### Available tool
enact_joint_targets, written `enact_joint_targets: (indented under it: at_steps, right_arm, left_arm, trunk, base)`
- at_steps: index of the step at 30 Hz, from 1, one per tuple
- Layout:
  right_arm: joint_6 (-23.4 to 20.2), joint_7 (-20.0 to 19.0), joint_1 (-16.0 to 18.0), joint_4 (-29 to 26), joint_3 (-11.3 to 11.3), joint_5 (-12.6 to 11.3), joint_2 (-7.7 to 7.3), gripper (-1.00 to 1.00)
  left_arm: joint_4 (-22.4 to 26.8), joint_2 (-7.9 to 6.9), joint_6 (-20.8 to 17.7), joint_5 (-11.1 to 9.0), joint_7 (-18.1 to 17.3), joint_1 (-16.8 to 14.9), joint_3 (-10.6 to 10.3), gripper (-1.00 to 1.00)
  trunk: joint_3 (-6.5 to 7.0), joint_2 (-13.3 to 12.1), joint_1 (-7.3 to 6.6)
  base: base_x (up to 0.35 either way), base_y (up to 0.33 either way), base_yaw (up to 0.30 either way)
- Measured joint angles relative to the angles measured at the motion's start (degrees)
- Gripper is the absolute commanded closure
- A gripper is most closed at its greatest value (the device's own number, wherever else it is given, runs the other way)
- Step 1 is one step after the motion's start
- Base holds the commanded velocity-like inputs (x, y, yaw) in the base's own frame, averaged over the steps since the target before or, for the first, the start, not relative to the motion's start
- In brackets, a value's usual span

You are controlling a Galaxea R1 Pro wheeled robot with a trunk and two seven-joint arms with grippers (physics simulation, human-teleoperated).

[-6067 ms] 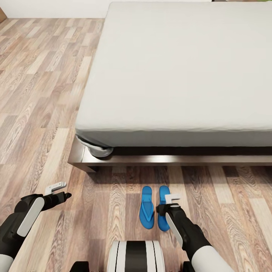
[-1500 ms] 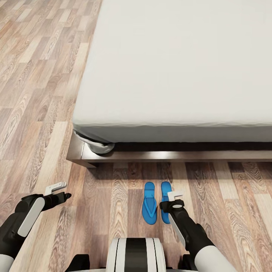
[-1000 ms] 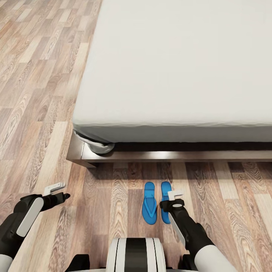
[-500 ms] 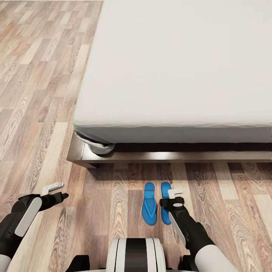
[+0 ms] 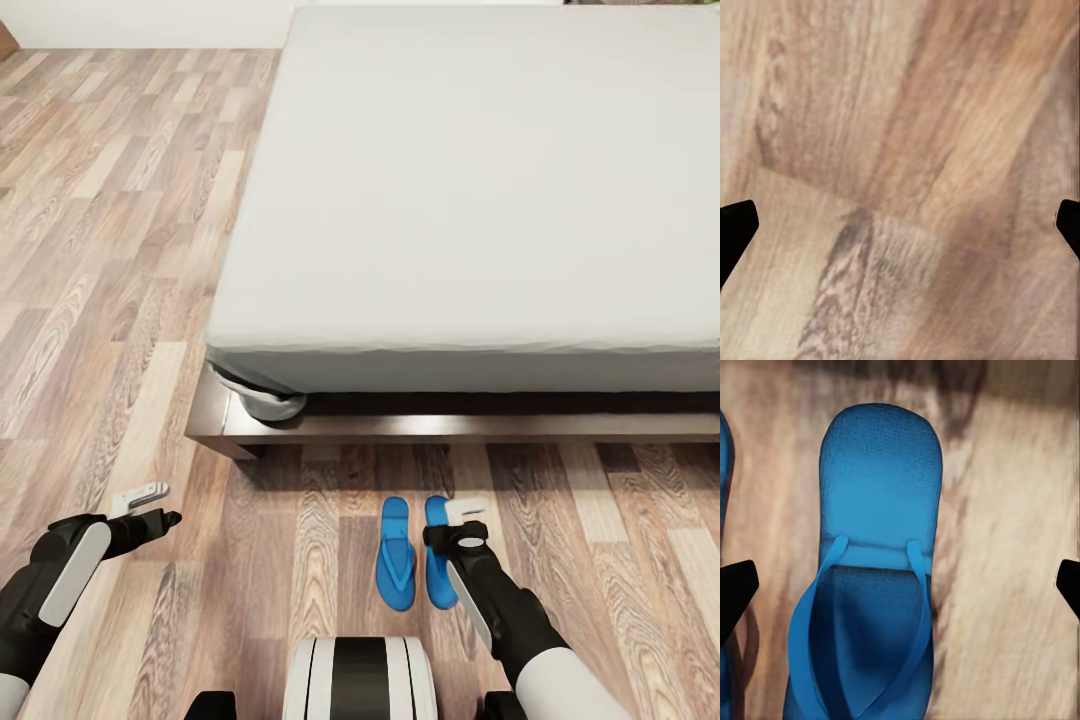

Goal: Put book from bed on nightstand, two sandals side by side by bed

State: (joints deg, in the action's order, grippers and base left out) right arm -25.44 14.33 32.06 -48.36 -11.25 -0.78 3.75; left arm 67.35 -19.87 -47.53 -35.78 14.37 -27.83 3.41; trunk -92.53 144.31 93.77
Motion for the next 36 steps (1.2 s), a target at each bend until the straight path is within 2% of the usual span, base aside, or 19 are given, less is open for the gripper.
enact_joint_targets:
  at_steps: [36]
  right_arm:
    - [-1.02,0.02,0.00,-0.09,-0.09,0.00,-0.03,-1.00]
  left_arm:
    - [-1.40,-0.07,-0.17,-0.28,0.09,-0.10,-0.17,-1.00]
  trunk:
    - [7.98,-0.48,-0.93]
  base:
    - [0.000,0.000,0.000]
